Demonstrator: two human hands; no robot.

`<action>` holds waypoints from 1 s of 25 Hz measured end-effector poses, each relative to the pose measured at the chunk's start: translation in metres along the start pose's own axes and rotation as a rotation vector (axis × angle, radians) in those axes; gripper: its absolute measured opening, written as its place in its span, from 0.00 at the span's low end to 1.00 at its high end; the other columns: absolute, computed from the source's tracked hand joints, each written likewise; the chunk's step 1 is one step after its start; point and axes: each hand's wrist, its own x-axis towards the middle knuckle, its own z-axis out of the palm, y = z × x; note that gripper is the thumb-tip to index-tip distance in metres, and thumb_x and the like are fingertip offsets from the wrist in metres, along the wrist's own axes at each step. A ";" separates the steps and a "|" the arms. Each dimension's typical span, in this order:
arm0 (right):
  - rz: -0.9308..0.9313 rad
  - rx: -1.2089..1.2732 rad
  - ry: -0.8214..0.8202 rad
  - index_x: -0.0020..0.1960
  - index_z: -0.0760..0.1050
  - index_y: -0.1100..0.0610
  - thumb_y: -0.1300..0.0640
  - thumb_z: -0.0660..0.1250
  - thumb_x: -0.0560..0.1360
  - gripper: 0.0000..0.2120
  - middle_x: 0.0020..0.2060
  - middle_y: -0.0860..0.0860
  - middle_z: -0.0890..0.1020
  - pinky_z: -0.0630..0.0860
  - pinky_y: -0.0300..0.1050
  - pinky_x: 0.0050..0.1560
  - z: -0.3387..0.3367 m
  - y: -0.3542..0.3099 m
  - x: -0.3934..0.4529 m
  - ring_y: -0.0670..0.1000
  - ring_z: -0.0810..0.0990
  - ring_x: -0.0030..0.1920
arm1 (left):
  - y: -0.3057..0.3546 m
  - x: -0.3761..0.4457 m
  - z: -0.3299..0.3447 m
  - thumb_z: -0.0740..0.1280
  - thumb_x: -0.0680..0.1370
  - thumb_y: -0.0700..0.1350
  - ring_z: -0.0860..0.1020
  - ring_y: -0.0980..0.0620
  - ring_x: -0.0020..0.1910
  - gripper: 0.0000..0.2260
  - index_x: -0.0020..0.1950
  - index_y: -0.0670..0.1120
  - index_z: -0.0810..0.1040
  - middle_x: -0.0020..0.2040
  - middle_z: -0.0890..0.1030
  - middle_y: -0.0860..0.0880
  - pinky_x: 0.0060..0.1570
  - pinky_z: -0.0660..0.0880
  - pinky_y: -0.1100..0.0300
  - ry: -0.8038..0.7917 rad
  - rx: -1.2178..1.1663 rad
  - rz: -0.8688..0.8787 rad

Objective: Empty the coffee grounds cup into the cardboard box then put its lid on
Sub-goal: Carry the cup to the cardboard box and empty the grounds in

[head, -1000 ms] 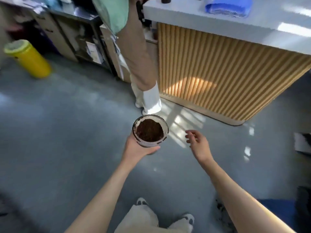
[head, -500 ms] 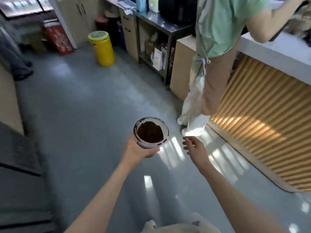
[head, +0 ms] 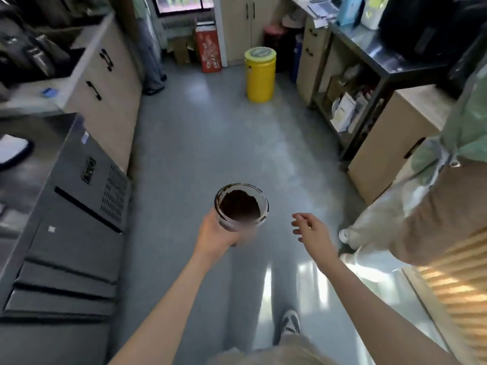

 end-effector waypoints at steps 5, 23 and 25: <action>-0.047 -0.062 -0.163 0.58 0.79 0.56 0.55 0.60 0.82 0.11 0.49 0.54 0.83 0.77 0.50 0.51 0.014 -0.046 0.089 0.53 0.82 0.46 | 0.018 0.037 -0.002 0.89 0.57 0.49 0.85 0.64 0.53 0.35 0.58 0.68 0.80 0.53 0.87 0.63 0.43 0.79 0.72 0.186 -0.018 -0.017; -0.096 -0.151 -0.206 0.62 0.77 0.64 0.59 0.60 0.83 0.12 0.50 0.59 0.81 0.74 0.39 0.41 0.191 -0.233 0.356 0.54 0.79 0.44 | 0.025 0.350 -0.135 0.89 0.54 0.52 0.81 0.68 0.58 0.40 0.61 0.69 0.77 0.58 0.84 0.67 0.50 0.75 0.77 0.266 -0.070 -0.004; -0.085 -0.143 -0.181 0.60 0.78 0.62 0.59 0.61 0.82 0.12 0.50 0.59 0.82 0.74 0.36 0.39 0.205 -0.252 0.381 0.53 0.79 0.43 | 0.027 0.387 -0.151 0.89 0.55 0.50 0.81 0.70 0.57 0.38 0.61 0.66 0.78 0.57 0.84 0.68 0.50 0.74 0.78 0.264 -0.064 0.009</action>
